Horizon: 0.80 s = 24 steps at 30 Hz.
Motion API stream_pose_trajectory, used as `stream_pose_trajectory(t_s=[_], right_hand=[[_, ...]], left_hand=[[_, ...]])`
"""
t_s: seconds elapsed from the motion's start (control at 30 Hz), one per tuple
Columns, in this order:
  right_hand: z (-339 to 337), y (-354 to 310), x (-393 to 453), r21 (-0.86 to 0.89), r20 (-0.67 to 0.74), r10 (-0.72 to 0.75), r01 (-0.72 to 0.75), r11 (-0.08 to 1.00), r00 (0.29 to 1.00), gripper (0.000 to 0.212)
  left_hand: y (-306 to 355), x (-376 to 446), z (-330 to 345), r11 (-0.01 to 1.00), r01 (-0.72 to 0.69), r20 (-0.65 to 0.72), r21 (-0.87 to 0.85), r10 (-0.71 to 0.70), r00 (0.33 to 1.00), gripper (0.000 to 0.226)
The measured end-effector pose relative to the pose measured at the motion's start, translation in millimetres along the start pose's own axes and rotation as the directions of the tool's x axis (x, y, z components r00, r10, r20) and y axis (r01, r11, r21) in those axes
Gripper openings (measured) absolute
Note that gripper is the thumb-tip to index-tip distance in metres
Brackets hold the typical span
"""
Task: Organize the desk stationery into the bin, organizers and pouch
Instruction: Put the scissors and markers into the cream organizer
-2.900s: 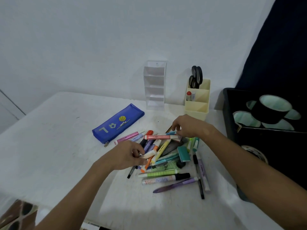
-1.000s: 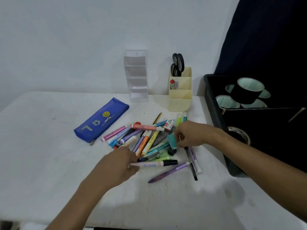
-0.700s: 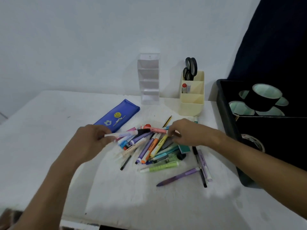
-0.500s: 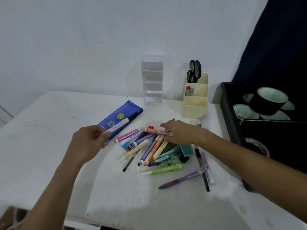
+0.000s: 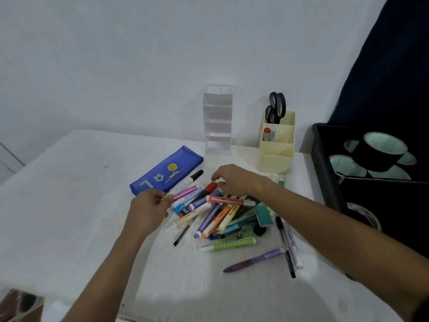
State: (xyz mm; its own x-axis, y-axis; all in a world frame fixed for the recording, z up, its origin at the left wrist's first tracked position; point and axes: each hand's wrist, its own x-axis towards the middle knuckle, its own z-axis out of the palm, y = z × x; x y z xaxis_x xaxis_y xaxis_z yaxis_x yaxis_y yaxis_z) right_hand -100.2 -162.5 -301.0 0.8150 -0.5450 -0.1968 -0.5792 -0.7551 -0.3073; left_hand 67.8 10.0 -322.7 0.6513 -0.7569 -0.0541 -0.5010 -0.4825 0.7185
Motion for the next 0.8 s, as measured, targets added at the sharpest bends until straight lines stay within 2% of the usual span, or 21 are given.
stream_pose_trajectory(t_s=[0.13, 0.23, 0.33, 0.43, 0.57, 0.67, 0.8], right_hand=[[13.7, -4.8, 25.8, -0.071, 0.048, -0.03, 0.034, 0.997, 0.998, 0.047], [13.5, -2.9, 31.8, -0.1, 0.058, -0.032, 0.038, 0.994, 0.998, 0.041], [5.7, 4.8, 26.5, -0.039, 0.071, -0.026, 0.029, 0.999, 0.997, 0.035], [-14.5, 14.5, 12.4, 0.076, 0.004, -0.023, 0.023, 0.997, 1.0, 0.026], [-65.0, 30.9, -22.1, 0.23, -0.185, 0.0, 0.043, 0.972, 0.983, 0.019], [-110.6, 47.8, -60.3, 0.276, -0.335, 0.058, 0.039, 0.96, 0.94, 0.018], [-161.0, 68.7, -110.4, 0.299, -0.546, 0.174, -0.003, 0.954, 0.82, 0.017]], left_hand=[[4.0, -1.5, 1.3, 1.0, -0.003, -0.022, -0.018, 0.003, 1.0, 0.024], [3.4, 2.1, -2.2, 0.996, 0.005, -0.057, -0.092, -0.01, 0.998, 0.022], [11.4, 4.6, -9.3, 0.974, 0.002, -0.073, -0.226, -0.019, 0.997, 0.016], [35.5, 2.9, -14.5, 0.946, -0.071, -0.101, -0.316, 0.041, 0.994, 0.012], [88.1, 5.3, -18.2, 0.91, -0.24, -0.136, -0.339, 0.205, 0.969, 0.015], [136.0, 15.0, -14.9, 0.843, -0.401, -0.162, -0.357, 0.367, 0.916, 0.014], [206.5, 22.4, -0.6, 0.701, -0.67, -0.225, -0.245, 0.631, 0.743, 0.009]])
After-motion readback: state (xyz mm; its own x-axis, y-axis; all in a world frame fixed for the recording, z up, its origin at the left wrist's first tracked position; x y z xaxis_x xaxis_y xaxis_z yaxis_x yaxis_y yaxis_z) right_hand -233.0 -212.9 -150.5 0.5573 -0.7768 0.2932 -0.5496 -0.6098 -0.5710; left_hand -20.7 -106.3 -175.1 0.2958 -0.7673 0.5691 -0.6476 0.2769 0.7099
